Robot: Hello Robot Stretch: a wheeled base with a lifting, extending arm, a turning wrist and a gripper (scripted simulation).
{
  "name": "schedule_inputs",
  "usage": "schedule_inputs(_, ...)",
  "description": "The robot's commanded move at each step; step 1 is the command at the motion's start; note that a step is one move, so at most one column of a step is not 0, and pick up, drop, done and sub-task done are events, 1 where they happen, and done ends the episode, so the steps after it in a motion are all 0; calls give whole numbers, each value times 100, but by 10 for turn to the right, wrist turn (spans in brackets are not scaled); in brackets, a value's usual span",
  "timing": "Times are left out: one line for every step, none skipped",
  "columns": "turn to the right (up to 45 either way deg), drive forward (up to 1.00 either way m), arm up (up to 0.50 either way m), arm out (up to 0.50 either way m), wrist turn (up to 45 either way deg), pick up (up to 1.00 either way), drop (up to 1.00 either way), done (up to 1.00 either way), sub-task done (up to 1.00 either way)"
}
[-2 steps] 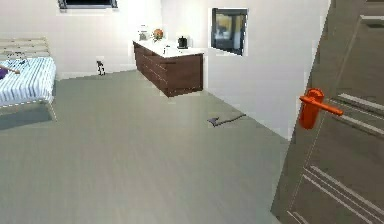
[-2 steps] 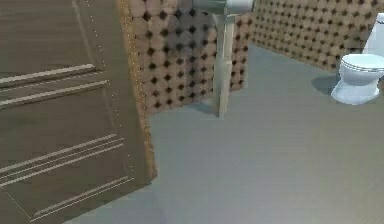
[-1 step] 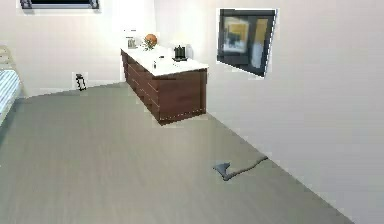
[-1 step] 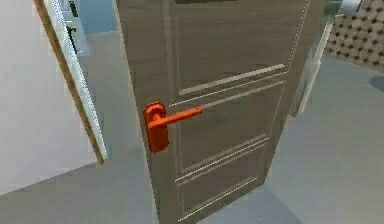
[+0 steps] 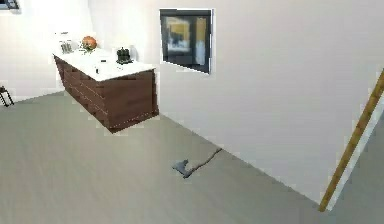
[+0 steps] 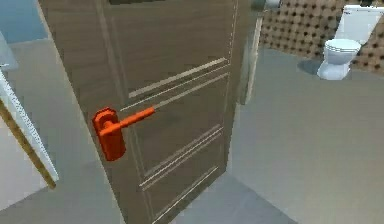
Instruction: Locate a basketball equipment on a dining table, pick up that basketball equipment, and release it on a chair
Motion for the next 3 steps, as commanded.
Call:
schedule_inputs(0, 45, 0, 0, 0, 0, 0, 0, 0)
schedule_inputs(270, 0, 0, 0, 0, 0, 0, 0, 0)
schedule_inputs(0, 20, 0, 0, 0, 0, 0, 0, 0)
